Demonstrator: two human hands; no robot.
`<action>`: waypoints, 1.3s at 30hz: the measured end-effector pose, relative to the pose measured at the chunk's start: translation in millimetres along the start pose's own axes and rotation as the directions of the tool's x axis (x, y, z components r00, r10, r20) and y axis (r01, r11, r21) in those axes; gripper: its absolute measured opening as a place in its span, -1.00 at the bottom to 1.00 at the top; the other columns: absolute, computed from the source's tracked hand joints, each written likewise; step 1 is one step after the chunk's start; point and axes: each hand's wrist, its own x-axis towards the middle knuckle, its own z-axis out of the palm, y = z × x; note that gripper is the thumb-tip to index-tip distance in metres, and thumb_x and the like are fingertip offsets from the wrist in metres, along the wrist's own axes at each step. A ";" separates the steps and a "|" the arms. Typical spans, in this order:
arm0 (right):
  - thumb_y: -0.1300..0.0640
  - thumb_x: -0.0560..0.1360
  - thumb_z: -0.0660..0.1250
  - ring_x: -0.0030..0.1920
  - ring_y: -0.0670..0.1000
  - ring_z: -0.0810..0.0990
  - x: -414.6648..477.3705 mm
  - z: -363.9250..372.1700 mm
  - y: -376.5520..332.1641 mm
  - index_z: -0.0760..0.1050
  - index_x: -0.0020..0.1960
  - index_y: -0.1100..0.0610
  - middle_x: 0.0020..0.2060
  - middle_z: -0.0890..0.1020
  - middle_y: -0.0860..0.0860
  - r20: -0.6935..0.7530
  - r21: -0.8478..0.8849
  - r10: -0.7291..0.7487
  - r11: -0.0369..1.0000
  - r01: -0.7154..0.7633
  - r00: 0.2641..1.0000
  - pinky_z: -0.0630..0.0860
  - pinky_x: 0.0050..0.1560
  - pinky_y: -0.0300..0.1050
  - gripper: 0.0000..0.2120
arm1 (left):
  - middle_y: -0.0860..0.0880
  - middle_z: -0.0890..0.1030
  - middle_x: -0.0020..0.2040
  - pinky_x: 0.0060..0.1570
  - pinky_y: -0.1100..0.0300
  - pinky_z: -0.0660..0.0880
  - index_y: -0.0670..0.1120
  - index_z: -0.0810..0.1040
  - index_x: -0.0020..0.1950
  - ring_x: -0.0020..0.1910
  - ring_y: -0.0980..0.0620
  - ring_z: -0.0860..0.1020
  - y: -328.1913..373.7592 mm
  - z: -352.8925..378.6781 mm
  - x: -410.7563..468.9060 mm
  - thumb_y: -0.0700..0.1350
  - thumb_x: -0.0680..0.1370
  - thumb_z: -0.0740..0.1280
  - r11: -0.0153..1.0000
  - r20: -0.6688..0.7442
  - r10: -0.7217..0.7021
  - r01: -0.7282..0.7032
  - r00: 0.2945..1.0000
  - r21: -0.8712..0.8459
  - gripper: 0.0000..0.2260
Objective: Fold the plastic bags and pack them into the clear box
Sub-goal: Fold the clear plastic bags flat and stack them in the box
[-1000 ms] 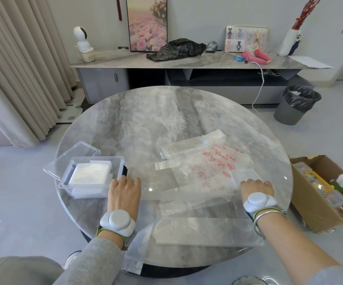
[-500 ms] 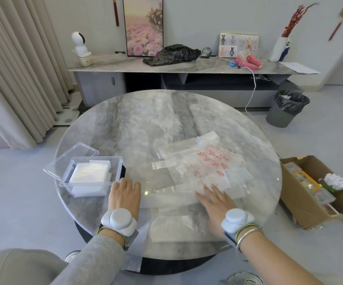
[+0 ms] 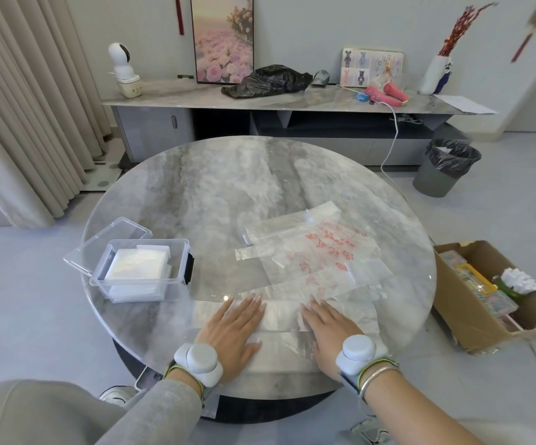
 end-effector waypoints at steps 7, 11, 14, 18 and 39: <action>0.34 0.51 0.12 0.55 0.06 -0.21 2.9 7.7 -4.6 -0.27 0.56 0.06 0.54 -0.25 0.02 0.026 -0.003 0.017 1.000 -0.017 1.000 0.07 0.51 -0.01 -0.21 | 0.04 0.49 0.39 0.19 0.07 0.53 -0.01 0.49 0.39 0.31 0.03 0.52 -1.7 -2.0 1.0 0.13 0.52 0.10 0.992 -0.004 0.048 -0.048 0.999 -0.120 -0.50; 0.28 0.53 0.15 0.55 0.07 -0.16 3.3 5.8 -1.8 -0.20 0.57 0.03 0.56 -0.18 0.00 0.028 -0.011 0.031 0.999 -0.031 0.999 0.11 0.49 0.00 -0.25 | 0.05 0.50 0.37 0.19 0.13 0.53 0.03 0.50 0.36 0.29 0.05 0.52 -2.0 -8.0 0.7 0.12 0.50 0.12 0.992 -0.023 0.064 -0.066 0.998 -0.112 -0.52; 0.23 0.53 0.20 0.55 0.07 -0.09 3.3 5.4 -5.0 -0.10 0.56 -0.01 0.56 -0.11 -0.02 -0.035 -0.026 0.018 0.999 -0.019 0.999 0.25 0.42 -0.01 -0.27 | 0.02 0.48 0.40 0.23 0.13 0.50 0.06 0.50 0.34 0.31 0.04 0.50 -4.4 -10.6 -0.7 0.07 0.49 0.21 0.989 -0.034 0.037 -0.041 0.999 -0.144 -0.57; 0.23 0.53 0.19 0.54 0.08 -0.08 3.3 6.9 -10.7 -0.05 0.55 -0.04 0.55 -0.08 -0.02 -0.038 -0.049 0.002 0.999 -0.003 0.999 0.29 0.38 0.01 -0.31 | 0.00 0.45 0.42 0.29 0.06 0.45 0.03 0.46 0.37 0.37 -0.02 0.45 -11.6 -14.6 -5.1 -0.13 0.40 0.26 0.973 -0.029 -0.028 0.021 0.999 -0.231 -0.50; 0.23 0.56 0.12 0.54 0.09 -0.08 6.8 5.2 -13.9 -0.03 0.55 0.00 0.55 -0.07 -0.02 -0.036 -0.030 0.031 0.999 -0.032 0.999 0.28 0.37 0.04 -0.38 | 0.05 0.60 0.16 0.06 0.14 0.56 0.03 0.60 0.09 0.16 0.01 0.56 -2.3 -42.6 11.1 -0.24 0.27 0.50 0.966 -0.235 -0.023 -0.039 0.972 -0.254 -0.58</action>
